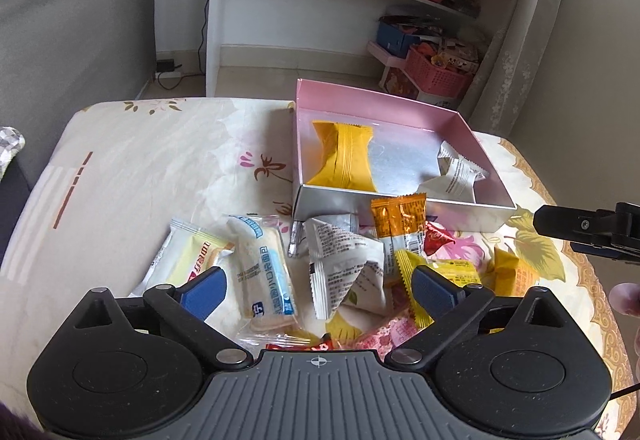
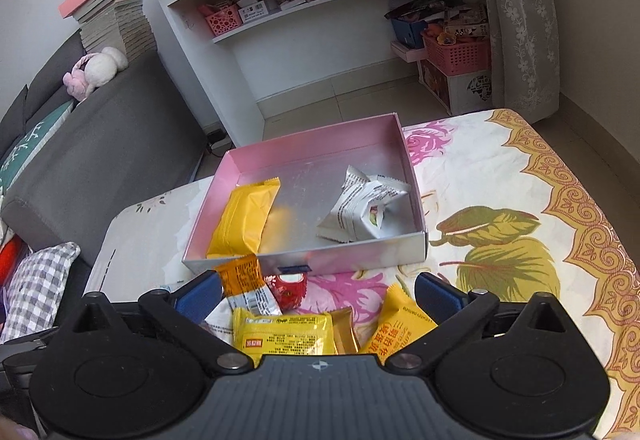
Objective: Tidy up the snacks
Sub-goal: 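Move the right tool back over the yellow waffle sandwich pack, then grasp the yellow waffle sandwich with the right tool while the left grasps the red candy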
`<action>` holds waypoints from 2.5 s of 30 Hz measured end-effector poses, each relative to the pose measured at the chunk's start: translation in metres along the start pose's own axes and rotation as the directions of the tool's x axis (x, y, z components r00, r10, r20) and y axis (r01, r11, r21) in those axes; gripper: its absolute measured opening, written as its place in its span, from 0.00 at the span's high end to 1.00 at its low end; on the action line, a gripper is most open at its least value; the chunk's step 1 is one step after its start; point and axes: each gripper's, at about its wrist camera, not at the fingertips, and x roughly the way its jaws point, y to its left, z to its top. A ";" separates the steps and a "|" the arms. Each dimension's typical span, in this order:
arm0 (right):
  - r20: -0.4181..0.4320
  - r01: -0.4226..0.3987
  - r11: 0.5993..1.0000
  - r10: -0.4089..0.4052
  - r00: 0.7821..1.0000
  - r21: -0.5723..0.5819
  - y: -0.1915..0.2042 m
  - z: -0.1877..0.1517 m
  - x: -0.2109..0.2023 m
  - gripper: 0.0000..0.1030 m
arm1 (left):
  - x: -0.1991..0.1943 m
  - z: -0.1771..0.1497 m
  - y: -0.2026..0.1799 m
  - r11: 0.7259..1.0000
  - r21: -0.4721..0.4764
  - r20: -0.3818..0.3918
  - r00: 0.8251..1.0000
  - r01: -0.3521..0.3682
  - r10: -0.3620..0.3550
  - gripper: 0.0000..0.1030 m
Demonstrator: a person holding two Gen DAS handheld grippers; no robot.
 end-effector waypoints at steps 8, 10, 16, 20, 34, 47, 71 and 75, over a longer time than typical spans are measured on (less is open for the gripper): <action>0.044 0.031 0.999 -0.029 0.999 -0.042 -0.014 -0.026 -0.004 0.07 | -0.003 -0.028 0.021 1.000 0.021 0.003 1.000 0.001 -0.001 0.03; 0.035 0.043 0.998 -0.041 0.999 -0.053 -0.019 -0.032 -0.002 0.07 | -0.003 -0.037 0.025 0.999 0.039 0.001 1.000 0.002 -0.002 0.03; 0.004 0.072 0.995 -0.072 0.997 -0.063 -0.031 -0.044 0.003 0.07 | 0.005 -0.053 0.032 0.997 0.075 -0.030 1.000 -0.005 0.007 0.03; -0.046 0.083 0.995 -0.086 0.995 -0.062 -0.035 -0.052 0.012 0.07 | 0.005 -0.054 0.026 0.988 0.144 -0.020 0.998 0.063 -0.061 0.03; -0.076 0.108 0.987 -0.117 0.990 -0.118 -0.026 -0.057 0.044 0.07 | 0.013 -0.065 -0.007 0.888 0.426 -0.103 0.985 0.172 -0.141 0.18; -0.159 0.178 0.984 -0.181 0.971 -0.029 -0.056 -0.055 0.037 0.10 | 0.001 -0.063 -0.001 0.900 0.396 -0.140 0.981 0.181 -0.135 0.36; -0.148 0.153 0.987 -0.160 0.976 -0.054 -0.049 -0.042 0.030 0.64 | 0.001 -0.046 0.008 0.961 0.260 -0.118 0.991 0.093 -0.064 0.68; -0.131 0.143 0.989 -0.148 0.980 -0.049 -0.047 -0.039 0.023 0.65 | -0.007 -0.042 0.009 0.965 0.240 -0.107 0.991 0.100 -0.076 0.68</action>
